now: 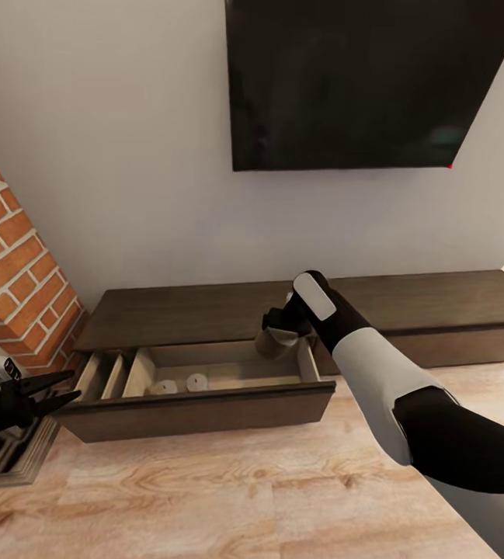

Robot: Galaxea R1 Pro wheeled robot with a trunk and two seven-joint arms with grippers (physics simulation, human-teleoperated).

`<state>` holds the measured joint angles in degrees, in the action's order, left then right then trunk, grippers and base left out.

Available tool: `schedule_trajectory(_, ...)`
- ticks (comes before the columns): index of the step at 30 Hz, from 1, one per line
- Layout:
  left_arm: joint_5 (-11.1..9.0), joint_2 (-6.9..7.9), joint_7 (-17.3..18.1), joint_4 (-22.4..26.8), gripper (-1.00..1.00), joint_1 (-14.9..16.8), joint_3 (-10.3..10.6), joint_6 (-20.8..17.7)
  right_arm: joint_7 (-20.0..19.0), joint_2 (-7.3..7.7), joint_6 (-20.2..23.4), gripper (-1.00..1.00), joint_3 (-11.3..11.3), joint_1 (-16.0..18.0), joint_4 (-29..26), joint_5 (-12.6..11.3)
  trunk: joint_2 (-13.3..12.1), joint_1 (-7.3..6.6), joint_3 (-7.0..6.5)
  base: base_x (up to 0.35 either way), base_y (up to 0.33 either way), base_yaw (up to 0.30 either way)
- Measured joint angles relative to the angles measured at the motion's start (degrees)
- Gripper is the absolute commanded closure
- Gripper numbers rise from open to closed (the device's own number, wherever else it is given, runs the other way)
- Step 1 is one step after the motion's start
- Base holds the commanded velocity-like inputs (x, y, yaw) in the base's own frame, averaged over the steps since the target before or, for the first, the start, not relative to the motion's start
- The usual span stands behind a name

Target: Place each of the two pumpkins and all three candles from the living room inside a cabinet in the living room (use any cabinet), then make sure every cabinet is closed, and position the cauldron so it is next to a table in the living room.

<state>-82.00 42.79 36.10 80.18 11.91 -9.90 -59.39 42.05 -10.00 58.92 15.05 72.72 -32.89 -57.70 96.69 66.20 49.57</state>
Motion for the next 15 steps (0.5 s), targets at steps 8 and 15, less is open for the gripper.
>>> schedule_trajectory(8,0.0,0.00,0.0,0.0,-1.00,0.0,0.0,0.0,-0.6,0.00,0.7,1.00,0.4,-0.1,0.0,0.1,0.0,0.00,0.00,0.128,0.078,0.000)
schedule_trajectory(15,0.0,0.00,-0.1,0.0,-1.00,0.0,0.0,0.0,-0.5,0.00,0.6,1.00,0.4,0.0,0.1,-0.1,0.0,-0.01,0.00,0.127,0.076,0.000)
